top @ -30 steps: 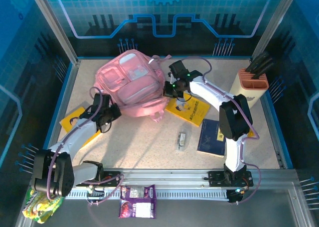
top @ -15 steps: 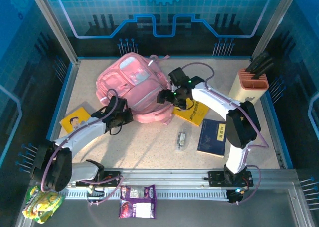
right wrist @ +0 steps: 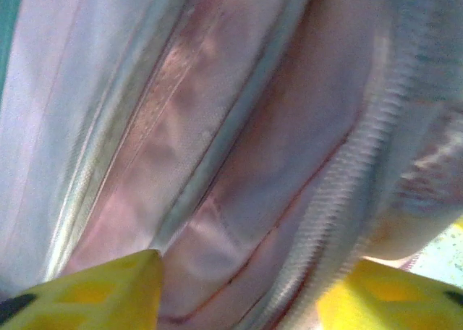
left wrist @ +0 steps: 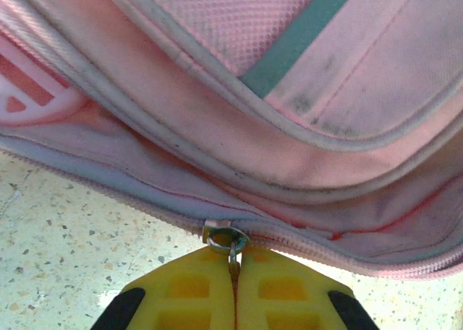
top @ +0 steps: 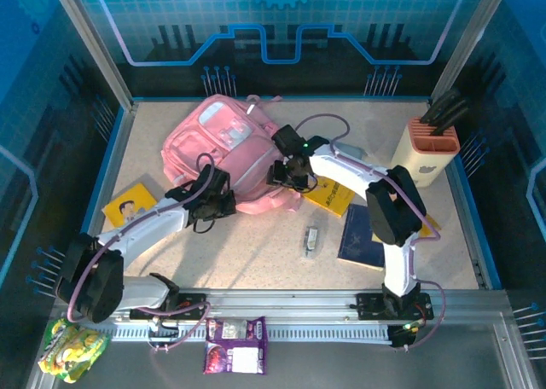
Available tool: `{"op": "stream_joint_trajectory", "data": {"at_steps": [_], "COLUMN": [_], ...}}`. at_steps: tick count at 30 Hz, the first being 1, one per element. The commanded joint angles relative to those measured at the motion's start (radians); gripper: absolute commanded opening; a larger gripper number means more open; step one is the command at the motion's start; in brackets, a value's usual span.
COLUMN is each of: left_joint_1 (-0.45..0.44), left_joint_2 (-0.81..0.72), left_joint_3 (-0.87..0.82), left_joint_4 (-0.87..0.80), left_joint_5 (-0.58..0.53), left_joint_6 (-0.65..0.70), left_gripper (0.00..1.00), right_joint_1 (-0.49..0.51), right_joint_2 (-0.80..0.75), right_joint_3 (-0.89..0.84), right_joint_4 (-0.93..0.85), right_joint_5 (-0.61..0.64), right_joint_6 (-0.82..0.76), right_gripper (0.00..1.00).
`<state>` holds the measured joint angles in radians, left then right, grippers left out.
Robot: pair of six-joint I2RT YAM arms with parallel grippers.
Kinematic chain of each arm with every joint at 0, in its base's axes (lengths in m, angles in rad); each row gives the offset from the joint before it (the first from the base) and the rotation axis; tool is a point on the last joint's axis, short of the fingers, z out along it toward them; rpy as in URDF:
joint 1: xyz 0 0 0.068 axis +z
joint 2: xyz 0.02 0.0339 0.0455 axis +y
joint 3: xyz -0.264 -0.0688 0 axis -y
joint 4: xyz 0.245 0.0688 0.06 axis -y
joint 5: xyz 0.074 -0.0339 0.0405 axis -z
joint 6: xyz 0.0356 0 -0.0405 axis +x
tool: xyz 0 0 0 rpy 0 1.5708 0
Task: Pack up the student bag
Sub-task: Unzip the student bag at the top-center of the table.
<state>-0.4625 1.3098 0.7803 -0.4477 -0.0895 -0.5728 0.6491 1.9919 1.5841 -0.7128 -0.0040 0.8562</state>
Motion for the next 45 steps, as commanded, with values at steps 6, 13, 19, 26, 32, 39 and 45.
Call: {"op": "stream_joint_trajectory", "data": {"at_steps": [6,13,19,26,32,39,45], "left_joint_1": [-0.026,0.039,0.179,0.304,0.353,0.417,0.431], "left_joint_2": [0.057,0.103,0.089,0.132,0.199,0.252,0.169], "left_joint_3": [0.148,0.176,0.113,0.133,0.222,0.296,0.305], "left_joint_4": [-0.233,-0.285,-0.228,-0.183,-0.2,-0.164,-0.179], "left_joint_5": [-0.064,-0.098,-0.015,-0.024,-0.093,-0.096,-0.073], "left_joint_6": [0.157,0.184,0.175,0.181,0.213,0.254,0.185], "left_gripper": [0.0,0.0,0.0,0.0,0.0,0.12,0.51], "right_joint_1": [-0.023,-0.046,-0.064,-0.034,0.01,0.09,0.136], "right_joint_2": [0.063,0.059,0.046,0.023,-0.026,-0.069,-0.16], "right_joint_3": [0.087,0.104,0.108,0.102,0.046,-0.064,-0.118], "right_joint_4": [-0.018,-0.043,-0.05,-0.048,-0.004,0.207,0.299], "right_joint_5": [0.147,0.218,0.25,0.197,0.129,-0.027,-0.057], "right_joint_6": [-0.119,-0.143,-0.152,-0.144,-0.102,0.062,0.04], "right_gripper": [0.0,0.0,0.0,0.0,0.0,0.13,0.48]}}
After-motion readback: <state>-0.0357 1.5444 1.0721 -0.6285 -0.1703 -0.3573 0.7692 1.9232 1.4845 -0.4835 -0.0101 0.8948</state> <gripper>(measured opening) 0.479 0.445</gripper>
